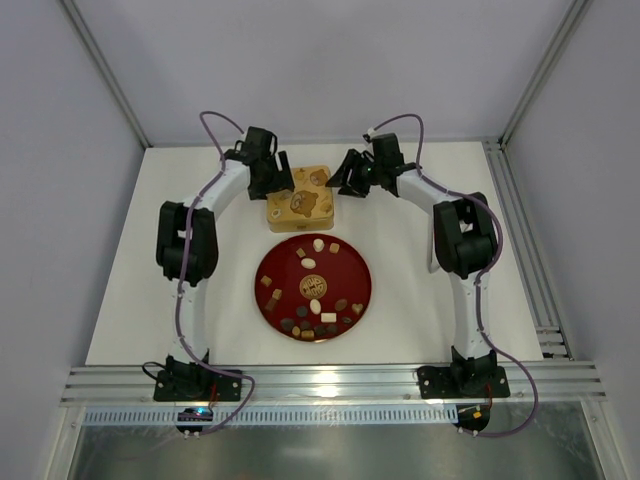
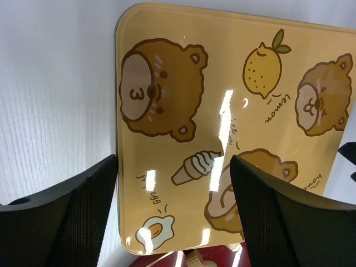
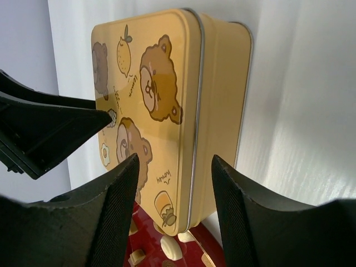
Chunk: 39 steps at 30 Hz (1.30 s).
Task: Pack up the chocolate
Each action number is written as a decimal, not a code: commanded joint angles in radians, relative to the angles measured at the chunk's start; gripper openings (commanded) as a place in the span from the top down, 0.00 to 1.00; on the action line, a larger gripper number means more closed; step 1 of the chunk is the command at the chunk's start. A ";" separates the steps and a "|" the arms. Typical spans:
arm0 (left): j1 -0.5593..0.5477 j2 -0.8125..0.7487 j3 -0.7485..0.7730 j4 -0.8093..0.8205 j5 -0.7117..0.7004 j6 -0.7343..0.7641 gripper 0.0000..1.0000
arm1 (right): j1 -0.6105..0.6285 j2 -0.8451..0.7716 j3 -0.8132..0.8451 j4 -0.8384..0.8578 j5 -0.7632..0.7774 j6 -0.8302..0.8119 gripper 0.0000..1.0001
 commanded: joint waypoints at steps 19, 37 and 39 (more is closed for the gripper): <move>-0.052 0.108 0.190 -0.175 -0.107 0.082 0.19 | 0.033 -0.006 -0.039 0.040 0.019 -0.009 0.50; -0.072 0.205 0.281 -0.332 -0.190 0.071 0.18 | 0.033 -0.019 -0.101 0.039 0.014 -0.017 0.60; -0.066 0.223 0.282 -0.355 -0.191 0.058 0.19 | 0.034 -0.016 -0.089 0.021 0.026 -0.025 0.59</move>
